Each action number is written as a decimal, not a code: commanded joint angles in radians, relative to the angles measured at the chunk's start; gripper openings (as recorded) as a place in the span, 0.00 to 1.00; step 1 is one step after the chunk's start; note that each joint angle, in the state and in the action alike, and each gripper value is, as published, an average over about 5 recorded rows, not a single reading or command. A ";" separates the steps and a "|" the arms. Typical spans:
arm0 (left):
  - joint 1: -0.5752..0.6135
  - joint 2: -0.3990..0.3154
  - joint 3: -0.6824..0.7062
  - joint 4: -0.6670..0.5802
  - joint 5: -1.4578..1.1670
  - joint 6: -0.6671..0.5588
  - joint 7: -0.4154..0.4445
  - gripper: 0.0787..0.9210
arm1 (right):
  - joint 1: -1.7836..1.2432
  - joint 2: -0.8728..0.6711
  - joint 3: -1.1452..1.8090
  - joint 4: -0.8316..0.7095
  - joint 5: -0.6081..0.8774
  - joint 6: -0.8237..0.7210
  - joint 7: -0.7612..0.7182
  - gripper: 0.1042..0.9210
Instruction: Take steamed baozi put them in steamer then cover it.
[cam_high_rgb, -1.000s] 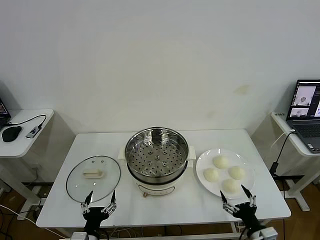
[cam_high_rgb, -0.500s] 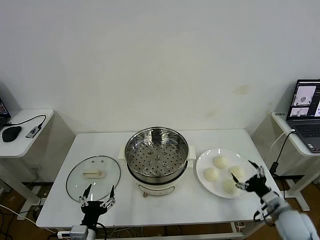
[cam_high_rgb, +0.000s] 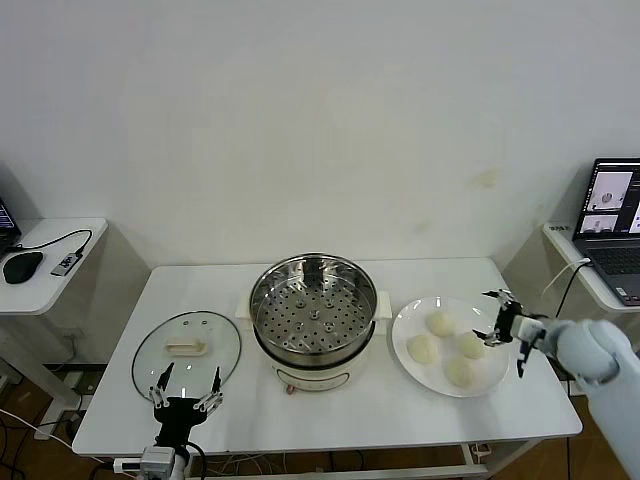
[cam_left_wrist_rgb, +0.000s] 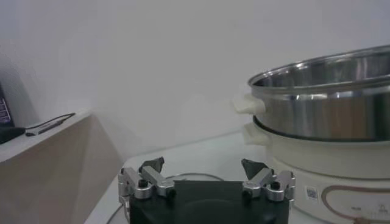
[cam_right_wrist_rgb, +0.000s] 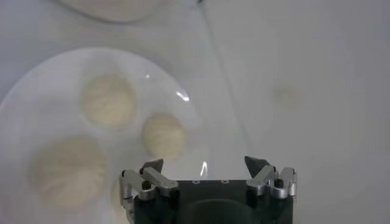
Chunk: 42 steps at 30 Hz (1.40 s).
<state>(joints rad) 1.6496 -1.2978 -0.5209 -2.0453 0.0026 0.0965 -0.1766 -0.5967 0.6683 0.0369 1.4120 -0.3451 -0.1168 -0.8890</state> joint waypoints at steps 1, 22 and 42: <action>-0.010 0.006 -0.003 0.010 0.031 0.013 -0.004 0.88 | 0.458 0.021 -0.467 -0.257 0.013 0.036 -0.221 0.88; -0.015 0.023 -0.028 0.014 0.031 0.028 0.003 0.88 | 0.542 0.216 -0.630 -0.483 -0.009 0.027 -0.221 0.88; -0.017 0.027 -0.037 0.014 0.040 0.027 0.005 0.88 | 0.526 0.287 -0.623 -0.542 -0.017 0.009 -0.194 0.79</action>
<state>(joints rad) 1.6338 -1.2710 -0.5581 -2.0329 0.0404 0.1231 -0.1718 -0.0821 0.9329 -0.5722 0.8950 -0.3577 -0.1056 -1.0819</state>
